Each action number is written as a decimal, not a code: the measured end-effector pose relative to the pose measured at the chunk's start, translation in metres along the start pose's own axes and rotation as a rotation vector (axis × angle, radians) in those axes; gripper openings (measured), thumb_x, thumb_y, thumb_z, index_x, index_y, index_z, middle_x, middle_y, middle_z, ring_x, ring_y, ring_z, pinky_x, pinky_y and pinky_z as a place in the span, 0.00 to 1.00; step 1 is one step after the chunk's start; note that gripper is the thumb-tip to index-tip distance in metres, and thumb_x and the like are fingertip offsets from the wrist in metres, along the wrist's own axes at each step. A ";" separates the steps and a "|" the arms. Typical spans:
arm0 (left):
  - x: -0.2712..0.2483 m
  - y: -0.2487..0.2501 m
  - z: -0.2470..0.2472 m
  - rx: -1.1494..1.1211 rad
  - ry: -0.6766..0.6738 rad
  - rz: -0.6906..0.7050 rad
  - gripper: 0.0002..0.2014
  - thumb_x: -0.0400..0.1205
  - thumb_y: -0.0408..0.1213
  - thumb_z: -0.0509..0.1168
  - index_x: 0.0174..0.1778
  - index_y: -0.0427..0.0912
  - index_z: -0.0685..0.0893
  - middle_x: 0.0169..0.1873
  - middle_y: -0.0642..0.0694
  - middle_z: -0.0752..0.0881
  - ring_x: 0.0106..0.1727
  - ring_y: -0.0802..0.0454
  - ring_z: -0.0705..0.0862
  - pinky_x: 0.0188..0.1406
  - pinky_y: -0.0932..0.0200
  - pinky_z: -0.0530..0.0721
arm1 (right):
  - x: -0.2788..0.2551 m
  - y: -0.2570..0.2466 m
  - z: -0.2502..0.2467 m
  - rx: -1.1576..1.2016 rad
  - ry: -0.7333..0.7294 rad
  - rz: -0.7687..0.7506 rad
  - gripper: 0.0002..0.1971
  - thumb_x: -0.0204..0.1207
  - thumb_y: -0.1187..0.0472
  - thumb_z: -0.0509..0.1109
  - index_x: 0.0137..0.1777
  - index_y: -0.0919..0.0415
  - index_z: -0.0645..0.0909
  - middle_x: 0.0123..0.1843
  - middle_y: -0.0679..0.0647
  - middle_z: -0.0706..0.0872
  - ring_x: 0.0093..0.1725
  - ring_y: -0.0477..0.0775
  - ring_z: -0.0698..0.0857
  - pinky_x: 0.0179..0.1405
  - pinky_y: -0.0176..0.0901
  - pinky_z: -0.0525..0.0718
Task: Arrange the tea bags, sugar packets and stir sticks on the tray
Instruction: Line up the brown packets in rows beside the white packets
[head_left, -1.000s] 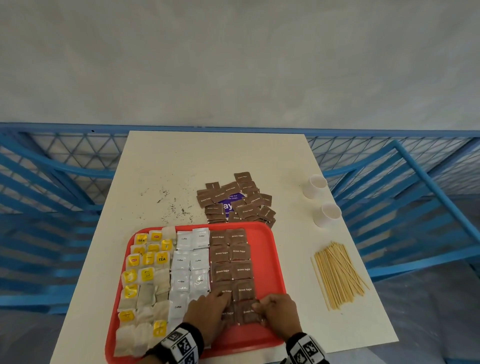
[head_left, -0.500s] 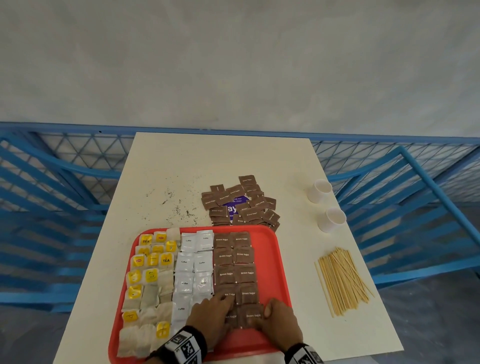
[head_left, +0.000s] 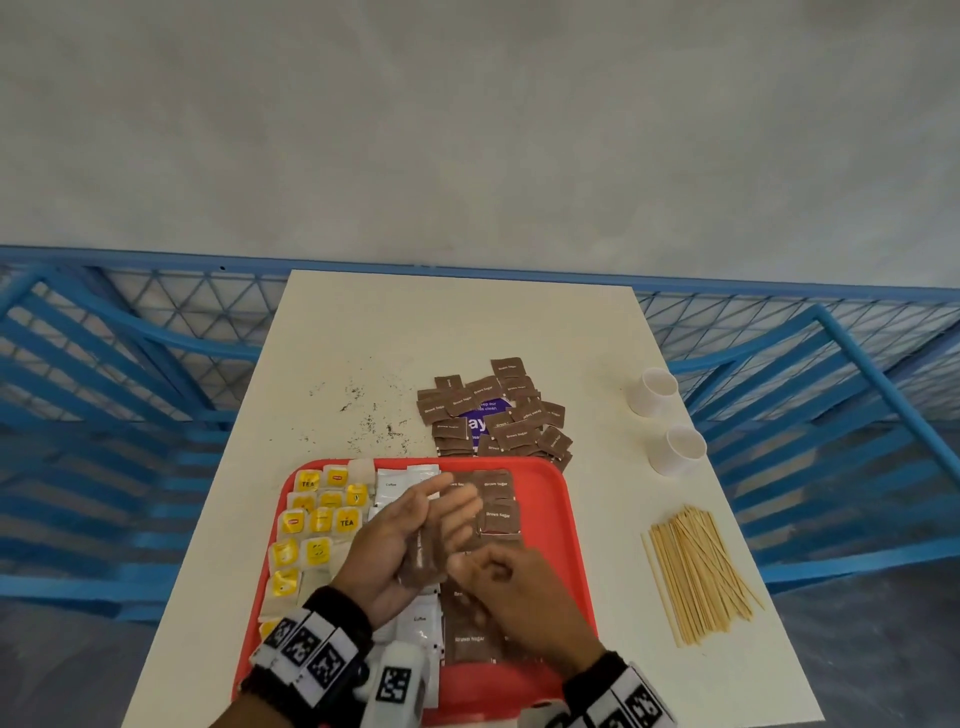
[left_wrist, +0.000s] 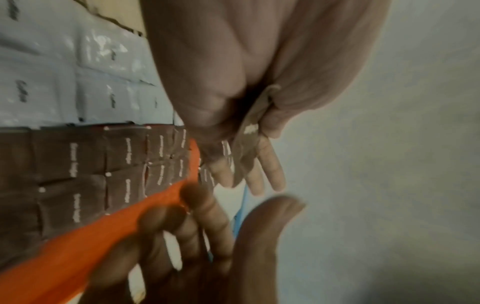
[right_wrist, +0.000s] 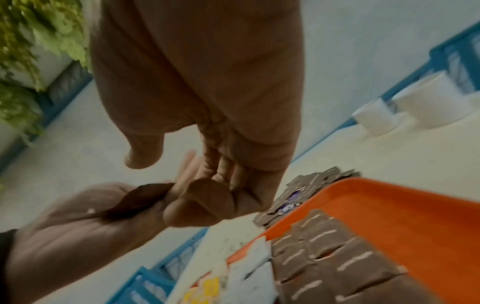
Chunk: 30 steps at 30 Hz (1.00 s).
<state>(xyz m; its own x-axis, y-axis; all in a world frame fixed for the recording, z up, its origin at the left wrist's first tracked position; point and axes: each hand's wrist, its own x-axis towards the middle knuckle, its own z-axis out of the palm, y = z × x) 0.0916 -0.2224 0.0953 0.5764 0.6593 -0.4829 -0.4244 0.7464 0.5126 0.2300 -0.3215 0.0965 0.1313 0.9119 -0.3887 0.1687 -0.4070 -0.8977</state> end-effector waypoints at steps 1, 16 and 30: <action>0.000 0.001 0.004 0.018 -0.025 0.011 0.20 0.85 0.38 0.57 0.71 0.34 0.77 0.66 0.34 0.86 0.66 0.40 0.87 0.58 0.50 0.90 | 0.002 -0.009 0.005 0.048 -0.016 -0.022 0.18 0.77 0.45 0.75 0.40 0.62 0.85 0.31 0.50 0.87 0.27 0.44 0.81 0.30 0.34 0.78; -0.011 0.017 -0.010 0.898 -0.074 0.063 0.10 0.72 0.29 0.80 0.45 0.49 0.95 0.39 0.31 0.91 0.39 0.44 0.88 0.40 0.56 0.88 | 0.014 -0.015 -0.016 0.168 0.149 -0.056 0.07 0.77 0.61 0.76 0.39 0.62 0.89 0.29 0.53 0.86 0.30 0.50 0.79 0.35 0.46 0.78; -0.011 0.020 -0.007 1.143 -0.099 0.110 0.08 0.77 0.43 0.77 0.42 0.42 0.91 0.37 0.33 0.90 0.36 0.49 0.84 0.33 0.60 0.81 | 0.008 -0.015 -0.035 -0.083 -0.039 -0.065 0.09 0.75 0.59 0.79 0.38 0.64 0.88 0.26 0.45 0.86 0.21 0.35 0.74 0.27 0.26 0.72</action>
<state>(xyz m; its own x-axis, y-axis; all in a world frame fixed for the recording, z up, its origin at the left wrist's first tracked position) 0.0717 -0.2135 0.1055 0.6489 0.6680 -0.3642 0.3760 0.1346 0.9168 0.2627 -0.3095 0.1139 0.0792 0.9373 -0.3395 0.2557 -0.3483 -0.9018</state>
